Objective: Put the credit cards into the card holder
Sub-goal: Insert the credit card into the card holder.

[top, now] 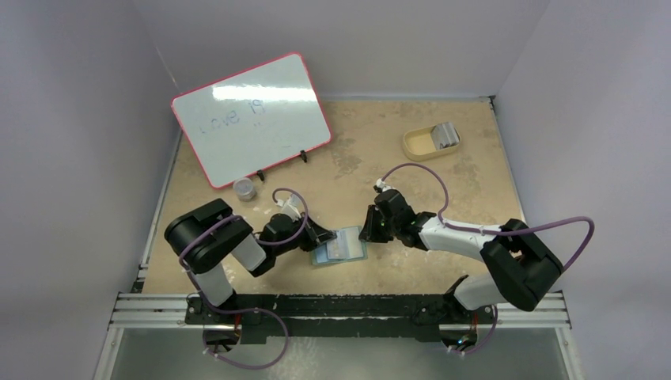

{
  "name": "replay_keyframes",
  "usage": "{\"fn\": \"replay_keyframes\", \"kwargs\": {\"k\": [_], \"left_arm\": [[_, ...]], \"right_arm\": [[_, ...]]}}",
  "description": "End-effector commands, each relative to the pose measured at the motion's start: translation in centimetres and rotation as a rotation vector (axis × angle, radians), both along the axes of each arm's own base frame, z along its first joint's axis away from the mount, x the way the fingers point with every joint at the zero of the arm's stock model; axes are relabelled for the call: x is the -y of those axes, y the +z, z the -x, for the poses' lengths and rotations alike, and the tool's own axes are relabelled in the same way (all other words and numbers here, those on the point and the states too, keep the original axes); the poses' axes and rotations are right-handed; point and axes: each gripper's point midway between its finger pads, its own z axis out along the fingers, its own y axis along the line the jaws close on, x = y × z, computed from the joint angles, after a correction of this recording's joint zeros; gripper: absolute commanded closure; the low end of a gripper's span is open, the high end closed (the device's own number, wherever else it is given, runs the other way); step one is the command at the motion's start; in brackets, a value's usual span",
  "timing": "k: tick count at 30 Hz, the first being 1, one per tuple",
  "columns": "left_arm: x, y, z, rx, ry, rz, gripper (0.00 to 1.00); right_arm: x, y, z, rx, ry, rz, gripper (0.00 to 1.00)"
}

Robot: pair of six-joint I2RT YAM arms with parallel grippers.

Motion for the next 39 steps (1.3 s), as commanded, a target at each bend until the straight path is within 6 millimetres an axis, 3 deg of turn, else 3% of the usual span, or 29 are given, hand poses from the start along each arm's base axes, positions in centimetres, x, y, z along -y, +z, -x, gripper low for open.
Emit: {"fn": "replay_keyframes", "kwargs": {"k": [1, 39], "left_arm": [[-0.9, -1.4, 0.6, -0.034, 0.016, -0.067, 1.0], [-1.8, -1.2, 0.3, -0.038, 0.1, -0.079, 1.0]], "right_arm": [[0.0, -0.2, 0.4, -0.006, 0.01, -0.001, 0.8], [-0.2, -0.1, 0.3, -0.005, 0.014, -0.004, 0.81]]}}
